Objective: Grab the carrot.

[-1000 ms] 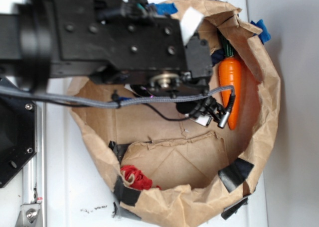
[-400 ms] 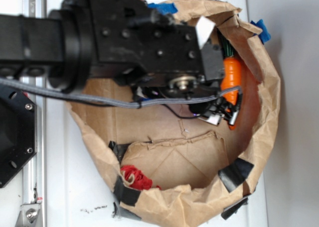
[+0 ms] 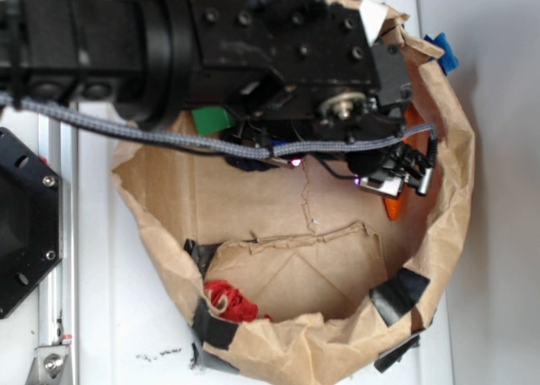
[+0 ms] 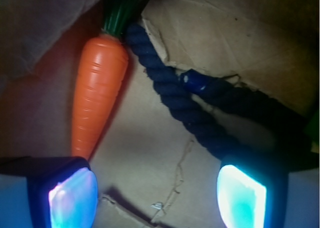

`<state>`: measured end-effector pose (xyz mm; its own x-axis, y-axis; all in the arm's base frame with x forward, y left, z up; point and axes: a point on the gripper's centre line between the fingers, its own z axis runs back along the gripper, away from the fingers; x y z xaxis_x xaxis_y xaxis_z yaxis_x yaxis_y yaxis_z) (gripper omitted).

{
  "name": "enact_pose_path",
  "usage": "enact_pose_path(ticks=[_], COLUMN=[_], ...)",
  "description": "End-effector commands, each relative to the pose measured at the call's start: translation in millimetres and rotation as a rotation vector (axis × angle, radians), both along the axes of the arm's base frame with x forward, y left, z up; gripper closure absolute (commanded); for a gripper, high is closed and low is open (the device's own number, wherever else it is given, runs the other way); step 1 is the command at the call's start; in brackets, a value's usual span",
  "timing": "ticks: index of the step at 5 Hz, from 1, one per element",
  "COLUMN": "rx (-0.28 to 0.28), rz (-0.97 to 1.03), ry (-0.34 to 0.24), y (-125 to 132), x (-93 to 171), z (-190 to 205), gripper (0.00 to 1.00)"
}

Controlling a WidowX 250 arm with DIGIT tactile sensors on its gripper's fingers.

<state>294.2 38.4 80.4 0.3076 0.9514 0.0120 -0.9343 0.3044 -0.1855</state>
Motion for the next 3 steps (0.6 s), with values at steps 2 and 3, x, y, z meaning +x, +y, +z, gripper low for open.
enact_pose_path(ticks=[2,3], rx=[-0.013,-0.026], rz=[0.069,0.084], ry=[-0.14,-0.163], y=[-4.3,-6.1], x=[-11.6,-10.1], z=[20.3,21.3], gripper=[0.0,0.0])
